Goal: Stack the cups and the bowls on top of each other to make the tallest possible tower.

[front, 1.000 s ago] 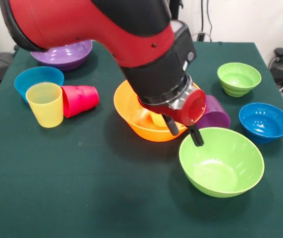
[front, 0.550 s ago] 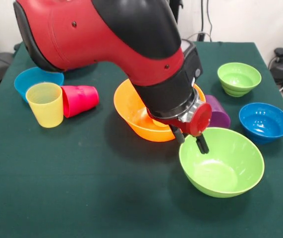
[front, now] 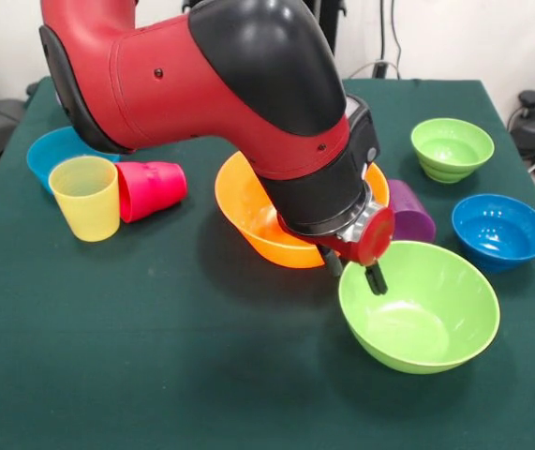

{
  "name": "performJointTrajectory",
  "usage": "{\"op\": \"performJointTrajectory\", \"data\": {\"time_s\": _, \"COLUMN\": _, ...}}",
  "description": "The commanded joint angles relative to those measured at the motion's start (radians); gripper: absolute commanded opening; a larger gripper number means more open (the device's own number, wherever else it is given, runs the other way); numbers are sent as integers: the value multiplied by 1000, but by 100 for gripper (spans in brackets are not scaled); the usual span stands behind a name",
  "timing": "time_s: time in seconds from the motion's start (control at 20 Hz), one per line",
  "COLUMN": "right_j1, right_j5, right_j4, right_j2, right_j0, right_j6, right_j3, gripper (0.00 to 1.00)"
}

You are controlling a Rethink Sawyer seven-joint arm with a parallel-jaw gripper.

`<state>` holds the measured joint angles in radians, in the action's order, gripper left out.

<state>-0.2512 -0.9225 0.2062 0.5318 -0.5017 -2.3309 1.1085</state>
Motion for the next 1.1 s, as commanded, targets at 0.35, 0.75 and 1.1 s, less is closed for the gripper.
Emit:
{"op": "performJointTrajectory", "data": {"time_s": 0.35, "right_j1": -14, "right_j5": -22, "right_j4": 104, "right_j2": 8, "right_j0": 4, "right_j6": 263, "right_j3": -19, "gripper": 100}}
{"op": "performJointTrajectory", "data": {"time_s": 0.75, "right_j1": 48, "right_j5": 28, "right_j4": 135, "right_j2": 12, "right_j0": 6, "right_j6": 270, "right_j3": -52, "gripper": 100}}
{"op": "performJointTrajectory", "data": {"time_s": 1.1, "right_j1": 88, "right_j5": 51, "right_j4": 162, "right_j2": 19, "right_j0": -4, "right_j6": 287, "right_j3": -77, "gripper": 100}}
